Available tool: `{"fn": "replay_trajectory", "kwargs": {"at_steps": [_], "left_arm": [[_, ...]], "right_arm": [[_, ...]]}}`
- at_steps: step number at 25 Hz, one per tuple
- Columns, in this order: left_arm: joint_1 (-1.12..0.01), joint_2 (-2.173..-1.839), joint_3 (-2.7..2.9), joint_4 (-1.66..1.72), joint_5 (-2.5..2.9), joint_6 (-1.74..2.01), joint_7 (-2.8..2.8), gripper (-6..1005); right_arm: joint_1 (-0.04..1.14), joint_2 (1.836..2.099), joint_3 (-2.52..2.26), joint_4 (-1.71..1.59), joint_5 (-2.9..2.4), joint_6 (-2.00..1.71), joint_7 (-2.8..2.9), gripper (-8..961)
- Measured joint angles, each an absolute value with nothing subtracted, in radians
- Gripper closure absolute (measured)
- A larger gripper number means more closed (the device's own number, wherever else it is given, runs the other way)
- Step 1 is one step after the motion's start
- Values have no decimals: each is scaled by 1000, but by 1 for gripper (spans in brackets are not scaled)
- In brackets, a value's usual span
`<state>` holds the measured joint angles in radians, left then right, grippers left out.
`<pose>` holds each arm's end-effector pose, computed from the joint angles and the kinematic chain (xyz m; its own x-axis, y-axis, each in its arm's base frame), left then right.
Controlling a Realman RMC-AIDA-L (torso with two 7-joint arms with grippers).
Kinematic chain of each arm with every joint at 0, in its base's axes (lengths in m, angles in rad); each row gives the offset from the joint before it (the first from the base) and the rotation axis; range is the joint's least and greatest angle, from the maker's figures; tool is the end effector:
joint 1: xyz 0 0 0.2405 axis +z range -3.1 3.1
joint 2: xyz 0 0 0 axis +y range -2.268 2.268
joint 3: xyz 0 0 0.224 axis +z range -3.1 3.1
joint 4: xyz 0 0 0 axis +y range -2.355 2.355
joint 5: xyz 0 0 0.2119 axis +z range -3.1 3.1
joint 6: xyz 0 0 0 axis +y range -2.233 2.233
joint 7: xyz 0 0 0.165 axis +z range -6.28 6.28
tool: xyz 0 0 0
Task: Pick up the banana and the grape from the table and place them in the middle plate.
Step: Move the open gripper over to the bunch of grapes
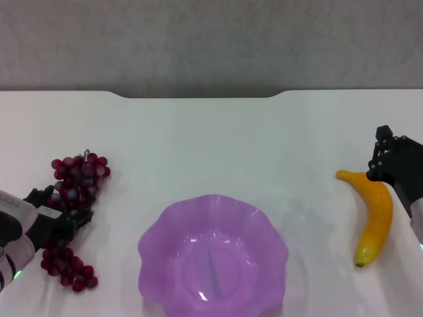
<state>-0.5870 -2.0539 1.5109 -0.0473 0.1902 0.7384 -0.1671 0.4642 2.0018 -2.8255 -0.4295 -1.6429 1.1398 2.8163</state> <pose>-0.3568 0.3505 -0.0345 0.8643 0.3561 0.3553 0.4685 -0.3126 -0.8263 0.2768 0.3416 -0.0251 0.8473 0.0439 -0.5294 -0.5198 -0.1367 -0.8433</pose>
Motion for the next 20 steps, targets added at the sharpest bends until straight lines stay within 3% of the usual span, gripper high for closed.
{"fn": "replay_trajectory", "kwargs": {"at_steps": [20], "left_arm": [[-588,-2056,1511,-50,195,732,-169,159]], "right_arm": [[464,2002,-2826,-430,-1643,1137,2816,953]]}}
